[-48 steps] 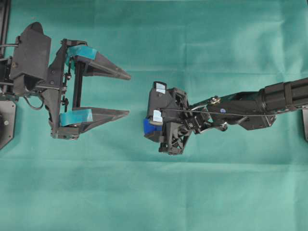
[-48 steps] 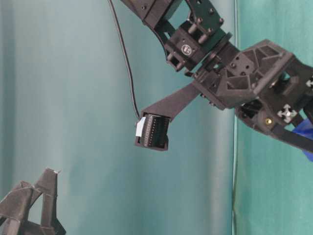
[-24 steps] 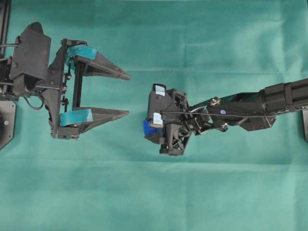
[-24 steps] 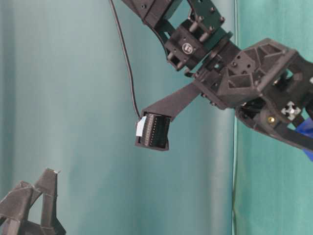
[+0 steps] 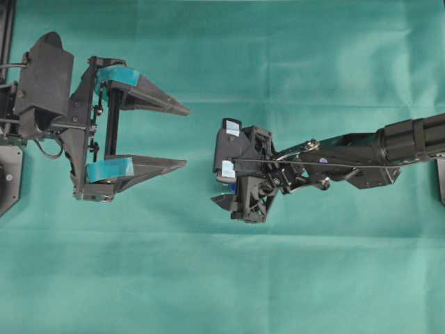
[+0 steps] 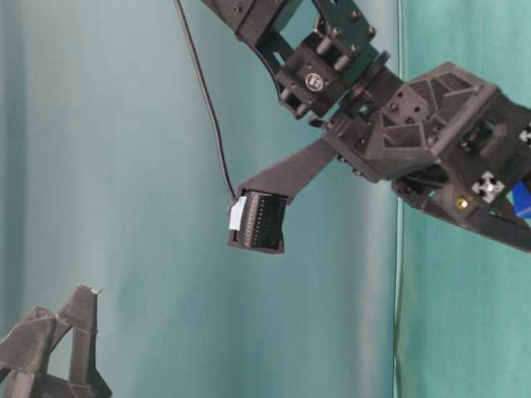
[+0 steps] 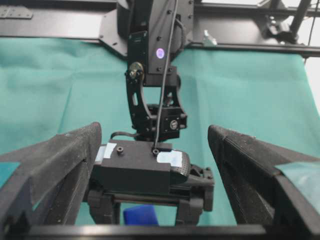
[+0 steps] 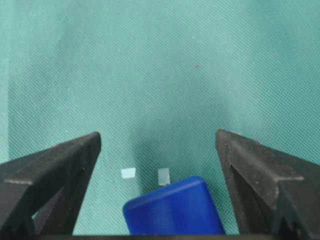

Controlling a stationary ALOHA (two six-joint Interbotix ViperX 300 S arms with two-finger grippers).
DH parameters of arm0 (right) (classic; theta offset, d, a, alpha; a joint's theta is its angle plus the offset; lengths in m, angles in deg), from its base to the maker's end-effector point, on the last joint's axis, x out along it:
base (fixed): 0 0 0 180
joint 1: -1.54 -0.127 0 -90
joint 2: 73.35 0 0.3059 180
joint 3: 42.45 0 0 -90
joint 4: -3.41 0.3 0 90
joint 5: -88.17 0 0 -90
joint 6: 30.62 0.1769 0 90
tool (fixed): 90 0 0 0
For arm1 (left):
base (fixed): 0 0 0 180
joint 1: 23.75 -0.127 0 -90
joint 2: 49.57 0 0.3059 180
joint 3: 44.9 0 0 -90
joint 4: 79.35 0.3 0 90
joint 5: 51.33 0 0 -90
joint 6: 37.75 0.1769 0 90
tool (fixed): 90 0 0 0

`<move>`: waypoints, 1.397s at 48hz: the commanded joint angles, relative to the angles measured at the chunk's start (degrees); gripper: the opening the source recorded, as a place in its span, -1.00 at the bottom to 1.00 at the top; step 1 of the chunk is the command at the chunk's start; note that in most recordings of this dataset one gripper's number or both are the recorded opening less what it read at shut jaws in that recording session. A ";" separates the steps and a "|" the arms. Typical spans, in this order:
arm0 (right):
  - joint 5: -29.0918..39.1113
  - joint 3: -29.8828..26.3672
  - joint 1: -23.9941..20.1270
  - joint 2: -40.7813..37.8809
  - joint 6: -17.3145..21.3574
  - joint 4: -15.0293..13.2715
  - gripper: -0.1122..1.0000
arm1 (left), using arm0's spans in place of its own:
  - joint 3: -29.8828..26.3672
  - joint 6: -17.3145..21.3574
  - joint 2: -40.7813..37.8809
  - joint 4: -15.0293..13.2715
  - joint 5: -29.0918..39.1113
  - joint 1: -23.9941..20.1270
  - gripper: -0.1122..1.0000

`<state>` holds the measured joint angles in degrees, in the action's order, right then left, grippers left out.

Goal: Handover the blue block to the right arm after grasping it with the left arm, then place it in the designated position.

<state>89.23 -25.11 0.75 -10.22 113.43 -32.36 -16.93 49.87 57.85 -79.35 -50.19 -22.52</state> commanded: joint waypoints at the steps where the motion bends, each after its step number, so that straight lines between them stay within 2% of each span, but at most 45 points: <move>1: 0.00 -1.41 -0.09 2.37 0.09 0.18 0.85 | -1.32 0.00 0.26 -0.09 -0.26 -0.09 0.98; 12: 0.26 -1.58 -0.18 3.69 0.09 -0.09 0.86 | -1.32 0.00 0.26 -0.09 -0.26 -0.09 0.98; 19: 3.08 -1.58 -0.44 6.59 -0.26 -0.26 0.86 | -1.32 0.00 0.26 -0.09 -0.26 -0.09 0.98; 30: 10.37 -1.32 -0.70 13.45 -0.53 -1.85 0.86 | -1.32 0.00 0.26 0.00 -0.26 -0.09 0.98; 44: 15.73 -1.14 -1.05 21.45 -0.53 -3.16 0.85 | -1.32 0.00 0.26 -0.09 -0.26 -0.09 0.98; 67: 20.30 0.44 -1.23 36.04 -0.62 -6.06 0.85 | -1.41 0.00 0.26 -0.09 -0.26 -0.09 0.98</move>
<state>109.53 -24.50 -0.31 22.74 112.90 -37.90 -16.93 49.87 57.85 -79.35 -50.19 -22.52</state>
